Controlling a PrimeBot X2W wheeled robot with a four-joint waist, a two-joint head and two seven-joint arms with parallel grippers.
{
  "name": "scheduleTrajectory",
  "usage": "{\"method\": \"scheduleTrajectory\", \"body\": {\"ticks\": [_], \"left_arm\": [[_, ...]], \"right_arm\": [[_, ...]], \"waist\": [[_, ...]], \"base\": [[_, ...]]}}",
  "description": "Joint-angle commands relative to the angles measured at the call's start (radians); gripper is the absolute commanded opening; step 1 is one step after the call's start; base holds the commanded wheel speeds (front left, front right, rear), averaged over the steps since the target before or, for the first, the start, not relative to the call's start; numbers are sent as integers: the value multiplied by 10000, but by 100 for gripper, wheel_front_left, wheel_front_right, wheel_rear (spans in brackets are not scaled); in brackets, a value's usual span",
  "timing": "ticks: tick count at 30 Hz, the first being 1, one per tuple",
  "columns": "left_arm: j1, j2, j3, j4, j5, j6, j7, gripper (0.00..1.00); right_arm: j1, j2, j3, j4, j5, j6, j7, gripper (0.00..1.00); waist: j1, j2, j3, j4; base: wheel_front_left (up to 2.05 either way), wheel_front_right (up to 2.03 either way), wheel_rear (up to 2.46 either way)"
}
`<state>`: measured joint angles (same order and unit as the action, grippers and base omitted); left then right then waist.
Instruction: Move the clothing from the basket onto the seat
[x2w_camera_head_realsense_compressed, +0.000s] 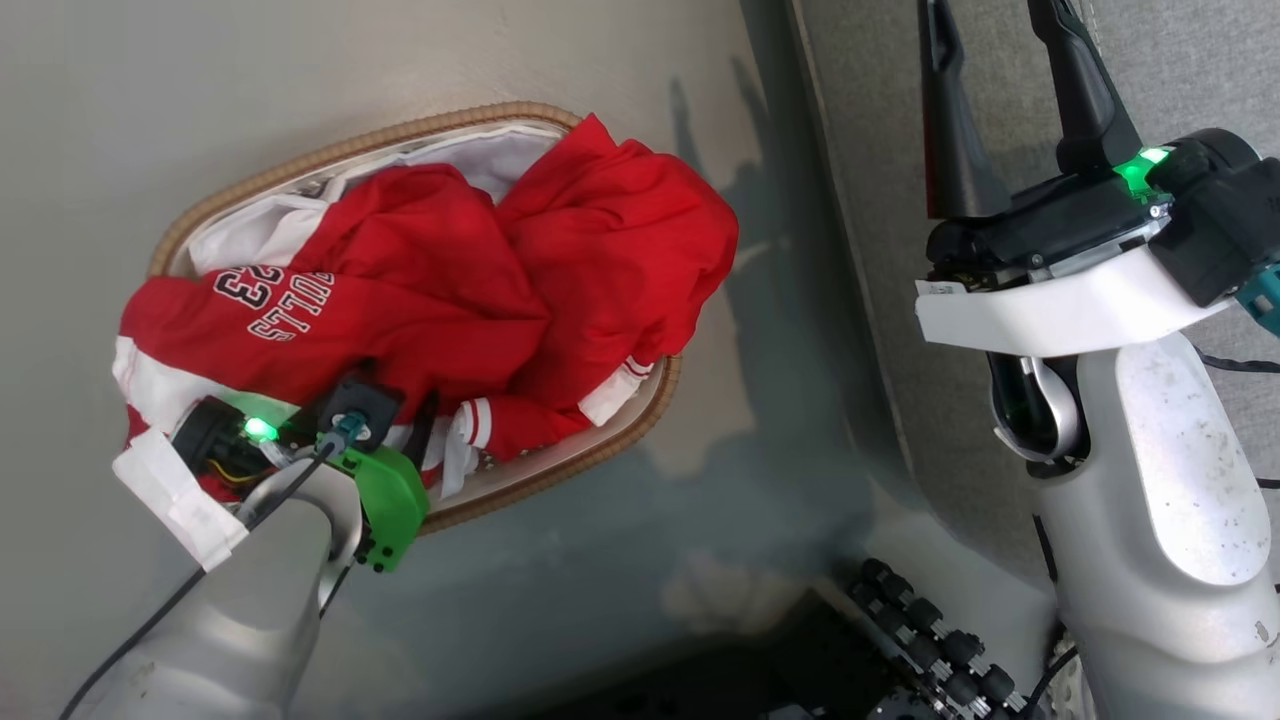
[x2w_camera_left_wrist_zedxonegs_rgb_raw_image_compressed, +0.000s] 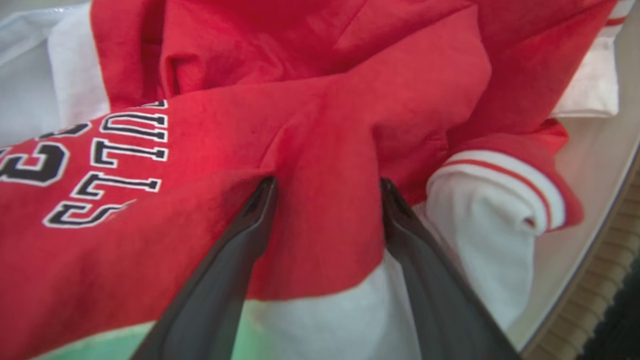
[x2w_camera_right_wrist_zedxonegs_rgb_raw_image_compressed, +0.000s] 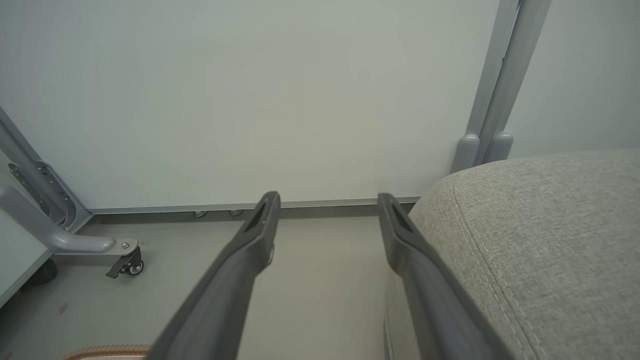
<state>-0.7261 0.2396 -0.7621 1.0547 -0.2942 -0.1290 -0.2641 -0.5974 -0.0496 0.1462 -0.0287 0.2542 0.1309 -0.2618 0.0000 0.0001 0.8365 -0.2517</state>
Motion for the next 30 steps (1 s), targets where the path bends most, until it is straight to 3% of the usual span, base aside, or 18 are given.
{"method": "scheduleTrajectory", "body": {"ticks": [1, 8, 9, 11, 20, 30], "left_arm": [[-256, 45, -32, 165, 71, -27, -5, 100], [-810, 42, -197, 885, -136, -26, -2, 100], [-884, 59, -212, 953, -178, -26, -2, 81], [-949, 63, -242, 996, -270, -27, -2, 0], [-383, -43, -19, 436, -525, 3, -2, 0], [1138, -405, 822, -777, -729, 204, -3, 0]], "right_arm": [[-64, -23, 84, -81, 19, -3, -48, 100], [-153, -26, 238, -277, 197, -3, -48, 100], [-175, -27, 247, -302, 221, -3, -48, 100], [-190, -25, 260, -314, 303, -3, -48, 100], [7, -28, 293, 87, 277, -3, -50, 100], [784, -28, 220, 756, -73, -3, -48, 100]], "waist": [[0, -1, 185, -135], [0, -1, 509, -362], [0, -1, 562, -385], [0, -1, 599, -398], [0, -1, -154, -281], [0, -1, -2253, 184]], "base": [[0, 0, 0], [0, 0, 0], [0, 0, 0], [0, 0, 0], [0, 0, 0], [0, 0, 0]]}}
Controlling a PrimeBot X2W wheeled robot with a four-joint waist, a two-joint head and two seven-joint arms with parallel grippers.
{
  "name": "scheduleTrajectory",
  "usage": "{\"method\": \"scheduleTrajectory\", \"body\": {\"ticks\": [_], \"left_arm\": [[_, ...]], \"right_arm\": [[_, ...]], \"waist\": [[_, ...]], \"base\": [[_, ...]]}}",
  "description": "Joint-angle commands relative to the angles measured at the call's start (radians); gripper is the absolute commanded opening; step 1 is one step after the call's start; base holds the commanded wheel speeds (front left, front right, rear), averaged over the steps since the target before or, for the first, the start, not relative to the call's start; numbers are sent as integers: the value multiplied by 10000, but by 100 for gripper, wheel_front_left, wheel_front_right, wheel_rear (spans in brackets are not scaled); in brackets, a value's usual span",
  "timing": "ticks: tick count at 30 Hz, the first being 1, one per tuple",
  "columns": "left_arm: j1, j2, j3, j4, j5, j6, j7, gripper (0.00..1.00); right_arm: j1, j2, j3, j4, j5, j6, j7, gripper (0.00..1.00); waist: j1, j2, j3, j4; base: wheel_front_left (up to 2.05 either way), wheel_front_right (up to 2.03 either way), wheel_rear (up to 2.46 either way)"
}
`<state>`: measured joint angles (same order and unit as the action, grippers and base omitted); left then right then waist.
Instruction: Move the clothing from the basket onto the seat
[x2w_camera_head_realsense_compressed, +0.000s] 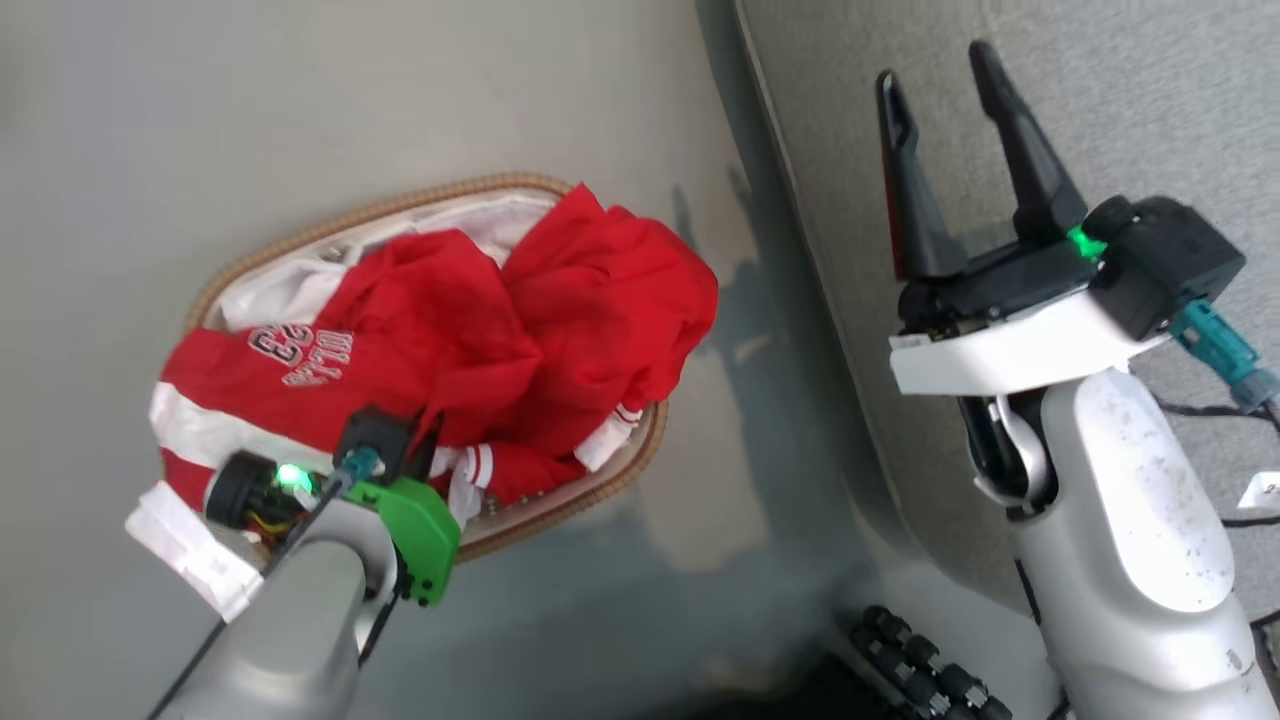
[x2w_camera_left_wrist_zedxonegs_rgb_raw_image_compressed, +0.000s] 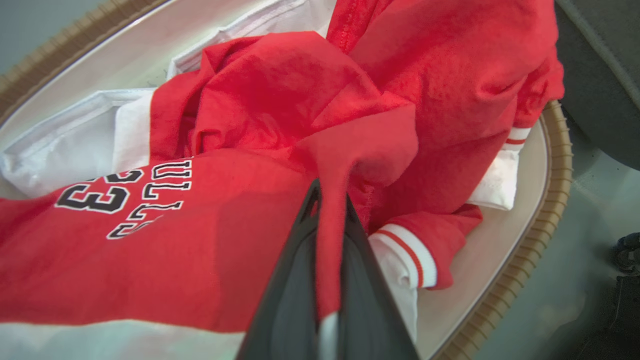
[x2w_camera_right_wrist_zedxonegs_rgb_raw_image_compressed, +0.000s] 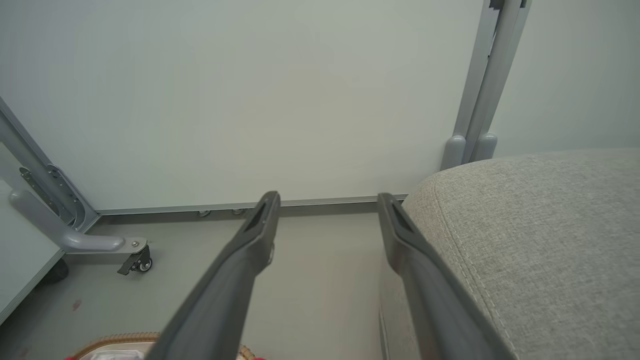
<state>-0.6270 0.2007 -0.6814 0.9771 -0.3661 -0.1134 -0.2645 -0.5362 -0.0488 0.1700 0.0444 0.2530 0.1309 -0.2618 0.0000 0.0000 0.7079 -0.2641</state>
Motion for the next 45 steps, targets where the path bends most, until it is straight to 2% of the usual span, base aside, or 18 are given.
{"method": "scheduleTrajectory", "body": {"ticks": [1, 14, 30, 45], "left_arm": [[296, -61, 110, -116, -24, 66, 1, 0], [2412, -719, 1498, -1837, 335, 76, -2, 0], [3797, -1365, 3244, -4958, 1106, -81, -2, 0], [3484, -1491, 3529, -7067, 1081, -145, -2, 0]], "right_arm": [[264, -41, -17, 80, -95, -3, -48, 100], [1520, -41, -33, 926, -607, -3, -48, 100], [2900, -39, -10, 1589, -710, -3, -48, 100], [4093, -41, 499, 2171, -714, -5, -48, 100]], "waist": [[0, 0, -1140, 344], [0, 0, -3649, 1083], [0, 0, -5777, 2059], [0, 0, -6824, 2399]], "base": [[0, 0, 0], [0, 0, 0], [0, 0, 0], [0, 0, 0]]}}
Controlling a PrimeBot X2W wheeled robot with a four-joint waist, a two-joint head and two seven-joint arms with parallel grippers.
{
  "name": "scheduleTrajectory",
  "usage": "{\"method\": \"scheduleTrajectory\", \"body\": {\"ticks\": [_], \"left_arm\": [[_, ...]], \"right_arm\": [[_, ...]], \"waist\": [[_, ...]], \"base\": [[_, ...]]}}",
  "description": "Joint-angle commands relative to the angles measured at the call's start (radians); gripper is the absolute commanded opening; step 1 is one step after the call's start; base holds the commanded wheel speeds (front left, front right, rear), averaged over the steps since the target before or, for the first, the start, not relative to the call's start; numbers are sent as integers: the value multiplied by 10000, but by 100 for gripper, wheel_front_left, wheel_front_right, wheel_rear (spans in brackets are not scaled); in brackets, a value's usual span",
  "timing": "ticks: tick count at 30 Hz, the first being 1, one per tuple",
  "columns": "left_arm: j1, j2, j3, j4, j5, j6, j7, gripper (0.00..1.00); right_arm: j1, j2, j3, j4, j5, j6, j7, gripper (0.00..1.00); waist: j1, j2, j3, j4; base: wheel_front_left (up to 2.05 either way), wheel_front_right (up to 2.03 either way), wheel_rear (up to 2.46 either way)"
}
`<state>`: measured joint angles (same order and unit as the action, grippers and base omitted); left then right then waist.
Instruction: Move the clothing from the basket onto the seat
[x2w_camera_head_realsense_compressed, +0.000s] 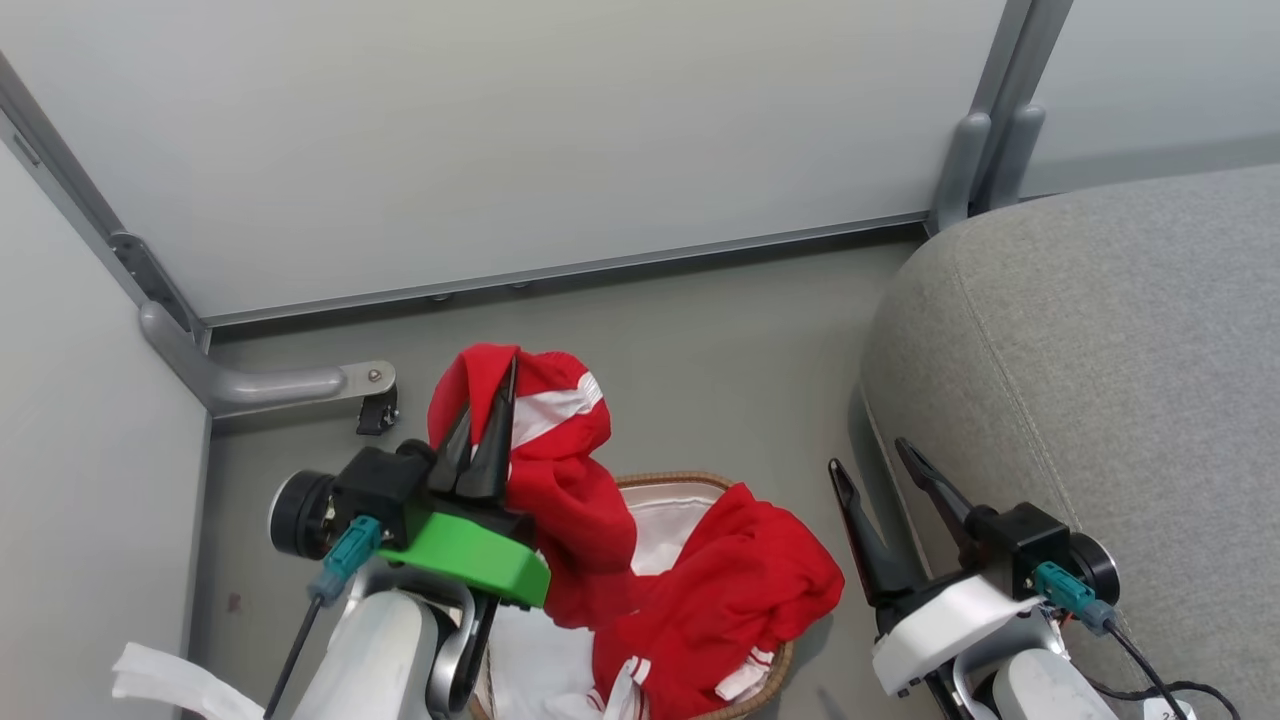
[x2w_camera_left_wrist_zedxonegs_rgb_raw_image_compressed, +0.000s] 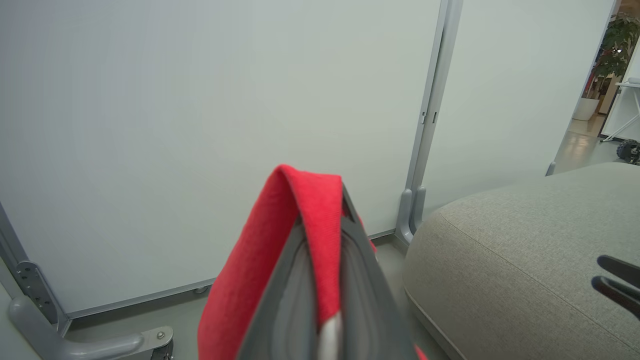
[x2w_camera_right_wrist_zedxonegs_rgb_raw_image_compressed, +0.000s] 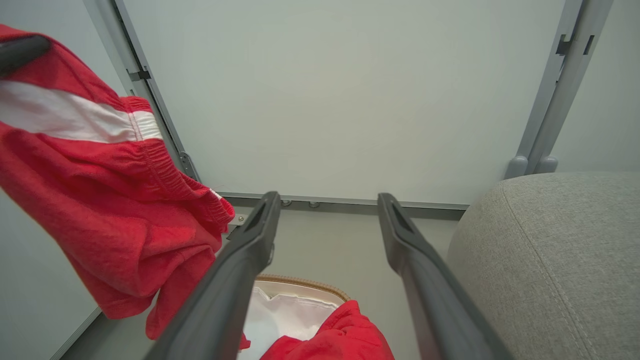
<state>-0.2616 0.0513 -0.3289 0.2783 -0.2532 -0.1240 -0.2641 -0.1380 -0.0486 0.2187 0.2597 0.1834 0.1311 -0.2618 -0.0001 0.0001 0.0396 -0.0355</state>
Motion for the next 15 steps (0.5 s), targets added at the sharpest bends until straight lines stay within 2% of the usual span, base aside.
{"method": "scheduleTrajectory", "body": {"ticks": [1, 8, 11, 15], "left_arm": [[-233, 3, -10, -202, -117, -40, -6, 0], [-522, 2, -211, -807, -241, 32, -6, 0], [-540, 3, -387, -994, -320, 86, -6, 0], [-534, 4, -624, -1001, -361, 103, -6, 0]], "right_arm": [[163, -41, 31, 55, -29, -6, -48, 100], [256, -40, 486, 294, -333, -5, -48, 100], [60, -21, 1538, 491, -817, -5, -50, 100], [-317, -57, 2548, 505, -869, -10, -48, 100]], "waist": [[1, -1, -164, 131], [1, -1, -235, 252], [1, -1, -210, 315], [1, -1, -149, 416]], "base": [[0, 0, 0], [0, 0, 0], [0, 0, 0], [0, 0, 0]]}}
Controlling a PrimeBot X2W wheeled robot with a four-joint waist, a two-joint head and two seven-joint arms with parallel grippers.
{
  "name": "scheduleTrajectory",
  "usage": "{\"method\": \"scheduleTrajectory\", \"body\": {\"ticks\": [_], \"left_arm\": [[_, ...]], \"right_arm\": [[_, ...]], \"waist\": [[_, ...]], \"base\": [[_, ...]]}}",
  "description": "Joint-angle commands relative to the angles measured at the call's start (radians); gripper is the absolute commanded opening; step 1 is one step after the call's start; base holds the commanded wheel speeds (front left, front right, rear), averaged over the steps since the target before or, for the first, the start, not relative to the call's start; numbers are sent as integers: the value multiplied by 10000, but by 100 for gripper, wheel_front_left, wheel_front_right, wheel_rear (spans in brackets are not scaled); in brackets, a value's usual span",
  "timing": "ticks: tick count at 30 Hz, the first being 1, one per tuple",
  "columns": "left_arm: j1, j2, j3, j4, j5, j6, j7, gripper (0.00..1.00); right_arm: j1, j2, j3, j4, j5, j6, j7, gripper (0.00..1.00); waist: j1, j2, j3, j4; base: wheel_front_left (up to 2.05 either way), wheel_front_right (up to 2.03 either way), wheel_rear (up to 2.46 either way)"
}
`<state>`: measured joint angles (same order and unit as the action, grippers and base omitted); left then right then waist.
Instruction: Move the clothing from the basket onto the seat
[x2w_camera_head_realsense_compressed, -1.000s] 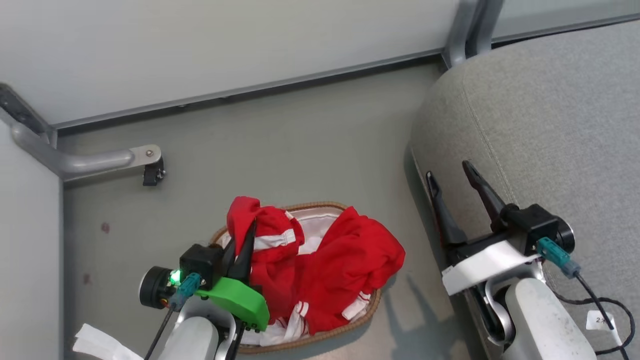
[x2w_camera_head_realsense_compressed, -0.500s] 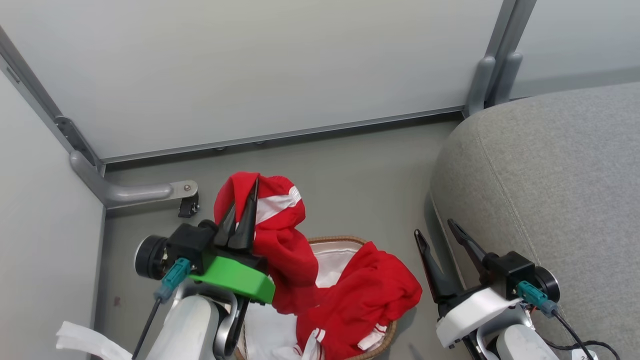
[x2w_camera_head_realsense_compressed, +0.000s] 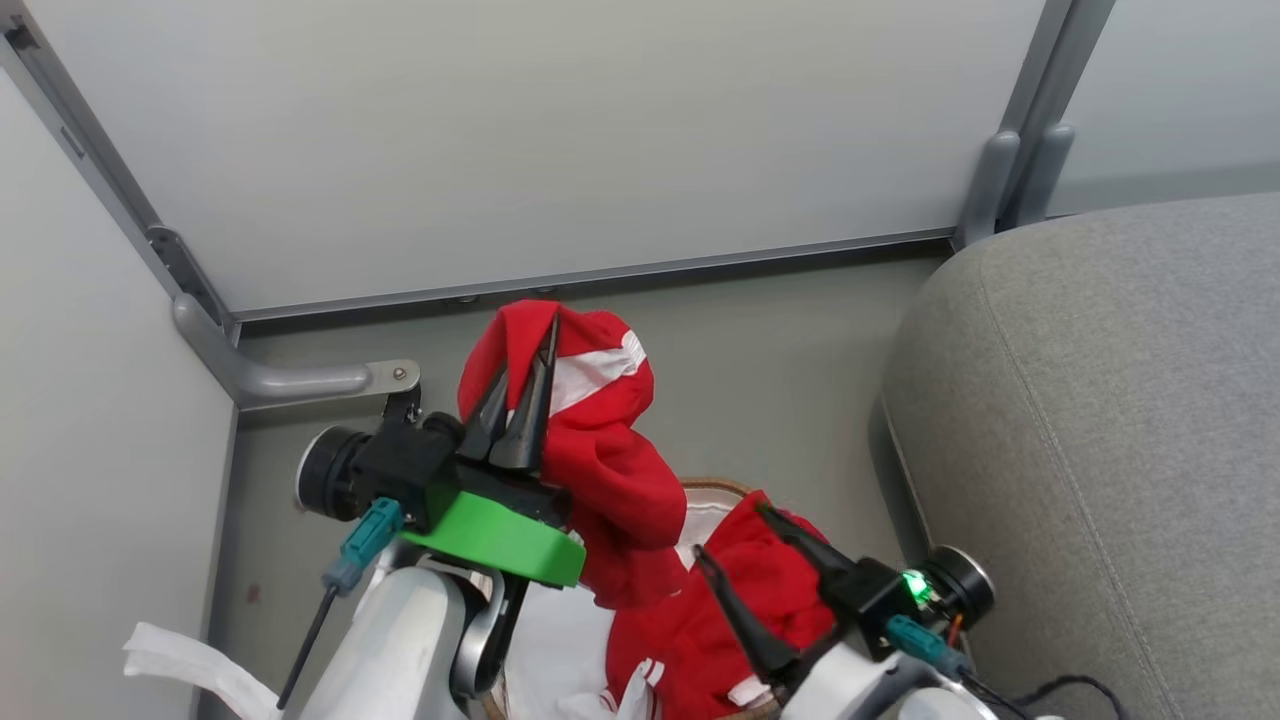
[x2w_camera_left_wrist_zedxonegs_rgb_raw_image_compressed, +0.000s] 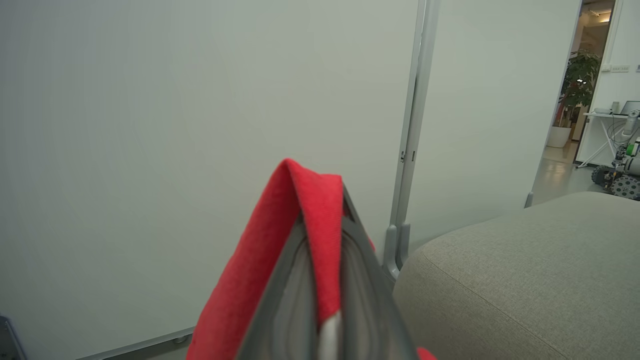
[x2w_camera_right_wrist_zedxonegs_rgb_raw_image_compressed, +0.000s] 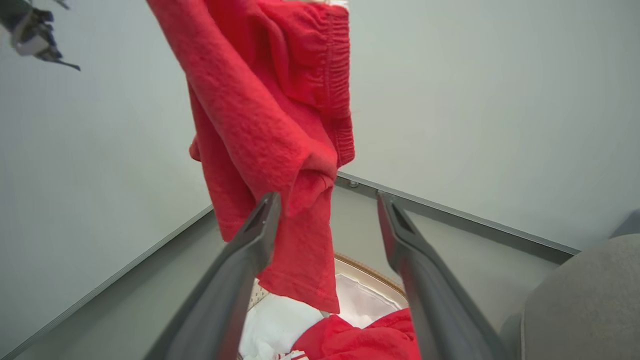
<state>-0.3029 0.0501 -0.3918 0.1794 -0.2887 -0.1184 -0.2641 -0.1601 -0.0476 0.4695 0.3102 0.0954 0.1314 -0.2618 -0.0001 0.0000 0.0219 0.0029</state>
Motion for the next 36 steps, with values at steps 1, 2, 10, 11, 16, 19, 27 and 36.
{"method": "scheduleTrajectory", "body": {"ticks": [1, 2, 10, 11, 16, 19, 27, 36], "left_arm": [[-132, 16, -55, -9, -25, 59, -6, 0], [-155, 17, -125, 3, -56, 57, -6, 0], [-382, 16, -601, 127, -217, 87, -6, 0], [-424, 16, -692, 139, -270, 92, -6, 0], [-513, 18, -1037, 164, -433, 151, -6, 0], [-548, 17, -1192, 154, -526, 223, -6, 0], [-495, 17, -1124, 215, -535, 290, -6, 0], [-127, 17, -812, 334, -297, 332, -6, 100]], "right_arm": [[-205, -54, 275, 11, 51, -13, -48, 100], [-387, -49, 498, 12, 71, -13, -48, 100], [-1717, -57, 1807, 521, 206, -13, -48, 100], [-1883, -53, 1903, 671, 166, -13, -48, 100], [-2313, -56, 1909, 1284, 189, -13, -48, 100], [-2437, -45, 1865, 1730, 425, -13, -48, 0], [-2067, -55, 1330, 1785, 787, -13, -48, 0], [-1302, -58, 181, 1126, 754, -13, -48, 0]], "waist": [[1, 0, 44, 54], [1, 0, 69, 90], [1, 0, 234, 405], [1, 0, 249, 457], [1, 0, 279, 663], [1, 0, 281, 754], [1, 0, 324, 800], [1, 0, 224, 559]], "base": [[0, 0, 0], [0, 0, 0], [0, 0, 0], [0, 0, 0], [0, 0, 0], [0, 0, 0], [0, 0, 0], [0, 0, 0]]}}
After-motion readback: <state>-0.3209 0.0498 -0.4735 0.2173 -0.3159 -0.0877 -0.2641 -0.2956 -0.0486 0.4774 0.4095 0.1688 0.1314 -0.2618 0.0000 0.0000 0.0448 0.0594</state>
